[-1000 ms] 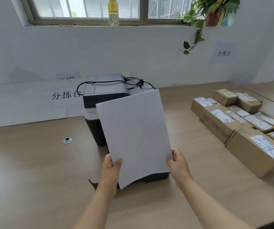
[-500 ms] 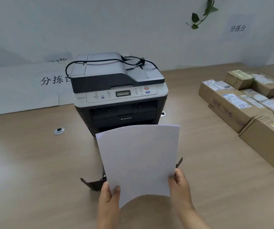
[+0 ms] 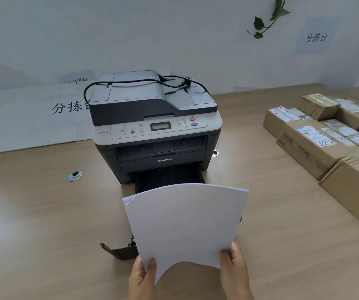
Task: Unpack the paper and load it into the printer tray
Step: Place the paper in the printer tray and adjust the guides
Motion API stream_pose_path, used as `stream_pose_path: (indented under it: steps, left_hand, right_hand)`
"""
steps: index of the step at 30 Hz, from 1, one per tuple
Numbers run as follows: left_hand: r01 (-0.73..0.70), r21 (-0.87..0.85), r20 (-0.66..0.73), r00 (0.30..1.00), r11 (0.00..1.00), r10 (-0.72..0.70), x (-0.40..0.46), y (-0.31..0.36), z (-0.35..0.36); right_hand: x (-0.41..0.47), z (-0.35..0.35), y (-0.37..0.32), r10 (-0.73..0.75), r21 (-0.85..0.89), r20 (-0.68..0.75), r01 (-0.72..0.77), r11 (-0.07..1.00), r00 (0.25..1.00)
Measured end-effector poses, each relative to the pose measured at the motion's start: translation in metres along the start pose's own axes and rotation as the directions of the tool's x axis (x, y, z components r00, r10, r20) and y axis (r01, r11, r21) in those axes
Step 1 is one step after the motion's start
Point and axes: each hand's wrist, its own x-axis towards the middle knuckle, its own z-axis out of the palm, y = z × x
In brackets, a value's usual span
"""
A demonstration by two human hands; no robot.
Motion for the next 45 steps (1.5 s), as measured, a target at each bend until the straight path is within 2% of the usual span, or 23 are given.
stream_pose_path:
  steps: [9, 12, 15, 20, 22, 25, 27, 31, 36, 41, 45]
  left_hand:
    - [-0.028, 0.061, -0.068, 0.997, 0.998, 0.032, -0.009, -0.017, 0.002]
    - [-0.092, 0.201, -0.064, 0.992, 0.975, 0.107, -0.007, -0.026, -0.004]
    - [-0.166, 0.377, -0.051, 0.979, 0.911, 0.199, -0.01, -0.021, -0.007]
    - [-0.17, 0.441, 0.002, 0.982, 0.882, 0.188, -0.016, -0.022, -0.009]
    - [-0.118, 0.435, -0.003, 0.991, 0.893, 0.132, -0.014, -0.02, -0.011]
    - [0.077, 0.294, 0.036, 0.995, 0.953, -0.091, -0.004, -0.01, -0.014]
    - [0.167, 0.238, 0.052, 0.982, 0.957, -0.184, -0.001, 0.005, -0.012]
    - [0.215, 0.317, -0.001, 0.974, 0.923, -0.227, 0.0, 0.016, -0.009]
    - [0.248, 0.42, -0.051, 0.967, 0.873, -0.251, 0.011, 0.035, -0.002]
    - [0.206, 0.652, -0.012, 0.965, 0.73, -0.262, 0.028, 0.064, 0.011]
    - [0.162, 0.695, 0.008, 0.973, 0.701, -0.233, 0.039, 0.07, 0.012]
  right_hand:
    - [-0.002, 0.0, 0.006, 0.044, -0.033, -0.014, -0.045, 0.998, 0.999]
    - [0.0, -0.001, 0.011, 0.074, -0.189, 0.025, -0.068, 0.98, 0.997]
    - [-0.007, -0.006, 0.003, 0.048, -0.273, 0.01, -0.044, 0.961, 0.999]
    - [-0.013, -0.013, -0.01, 0.039, -0.332, 0.026, -0.028, 0.943, 0.999]
    - [-0.012, -0.016, -0.016, 0.022, -0.34, 0.037, -0.008, 0.94, 0.999]
    - [-0.007, -0.019, -0.028, 0.01, -0.347, 0.043, 0.005, 0.938, 0.999]
    - [-0.003, -0.02, -0.035, 0.025, -0.368, 0.043, -0.007, 0.93, 0.999]
    - [0.006, -0.021, -0.045, 0.086, -0.414, 0.061, -0.053, 0.909, 0.994]
    - [0.021, -0.018, -0.061, 0.105, -0.497, 0.107, -0.038, 0.867, 0.989]
    - [0.04, -0.011, -0.081, 0.124, -0.546, 0.12, -0.039, 0.837, 0.985]
    - [0.054, -0.003, -0.088, 0.182, -0.581, 0.117, -0.081, 0.809, 0.976]
